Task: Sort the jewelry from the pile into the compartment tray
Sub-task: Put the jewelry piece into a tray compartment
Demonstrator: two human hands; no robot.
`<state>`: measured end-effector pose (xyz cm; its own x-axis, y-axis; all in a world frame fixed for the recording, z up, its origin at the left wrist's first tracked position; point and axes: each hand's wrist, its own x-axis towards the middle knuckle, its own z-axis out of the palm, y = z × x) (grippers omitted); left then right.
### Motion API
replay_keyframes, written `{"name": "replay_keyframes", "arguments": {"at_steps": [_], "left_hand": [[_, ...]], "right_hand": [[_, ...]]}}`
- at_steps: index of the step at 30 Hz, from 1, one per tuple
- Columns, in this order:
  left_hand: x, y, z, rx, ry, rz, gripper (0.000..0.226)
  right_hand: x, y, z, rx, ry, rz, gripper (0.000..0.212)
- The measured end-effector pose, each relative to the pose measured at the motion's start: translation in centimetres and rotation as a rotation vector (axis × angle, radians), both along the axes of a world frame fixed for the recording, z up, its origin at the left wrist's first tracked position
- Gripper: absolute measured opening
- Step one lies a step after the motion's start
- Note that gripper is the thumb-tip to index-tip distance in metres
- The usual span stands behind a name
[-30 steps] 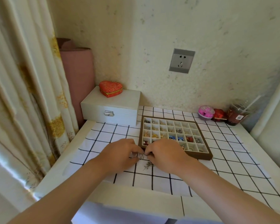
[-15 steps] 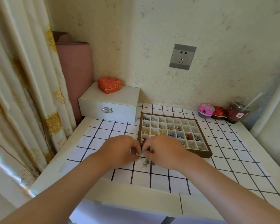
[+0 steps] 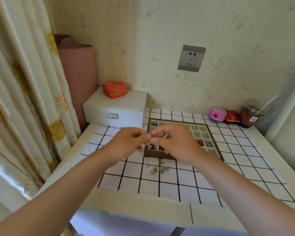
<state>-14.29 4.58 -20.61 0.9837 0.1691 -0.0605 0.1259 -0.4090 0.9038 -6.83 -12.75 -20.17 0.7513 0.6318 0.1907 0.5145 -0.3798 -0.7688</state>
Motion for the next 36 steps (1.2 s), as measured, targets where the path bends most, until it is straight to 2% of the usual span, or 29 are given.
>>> {"name": "replay_keyframes", "arguments": {"at_steps": [5, 10, 12, 14, 17, 24, 27, 31, 36], "left_hand": [[1.7, -1.2, 1.7, -0.191, -0.045, 0.052, 0.023], [4.4, -3.4, 1.9, -0.163, -0.067, 0.057, 0.025], [5.9, -4.2, 1.5, -0.057, -0.086, 0.036, 0.029], [7.4, -4.6, 1.0, 0.127, -0.109, -0.004, 0.032], [9.2, -4.5, -0.1, 0.37, -0.122, -0.056, 0.026], [11.7, -5.0, -3.3, 0.843, -0.163, -0.205, 0.052], [12.4, -5.4, -4.2, 0.881, -0.107, -0.224, 0.062], [13.1, -5.6, -5.0, 0.864, -0.068, -0.233, 0.064], [13.2, -5.1, -5.8, 0.866, -0.083, -0.247, 0.062]], "right_hand": [[1.2, -0.6, 1.6, 0.252, 0.15, -0.112, 0.01], [3.3, -2.4, 2.2, 0.191, 0.094, -0.156, 0.005], [5.0, -3.4, 2.2, 0.138, 0.039, -0.212, 0.003], [7.4, -4.6, 2.0, 0.076, -0.014, -0.297, 0.001], [11.0, -6.6, 1.1, -0.082, -0.076, -0.376, 0.002], [15.0, -7.8, -1.5, -0.406, -0.177, -0.312, 0.006], [15.8, -6.9, -1.8, -0.55, -0.253, -0.22, 0.008], [16.4, -5.8, -1.9, -0.692, -0.33, -0.118, 0.013], [16.7, -5.1, -2.1, -0.759, -0.417, -0.184, 0.009]]}}
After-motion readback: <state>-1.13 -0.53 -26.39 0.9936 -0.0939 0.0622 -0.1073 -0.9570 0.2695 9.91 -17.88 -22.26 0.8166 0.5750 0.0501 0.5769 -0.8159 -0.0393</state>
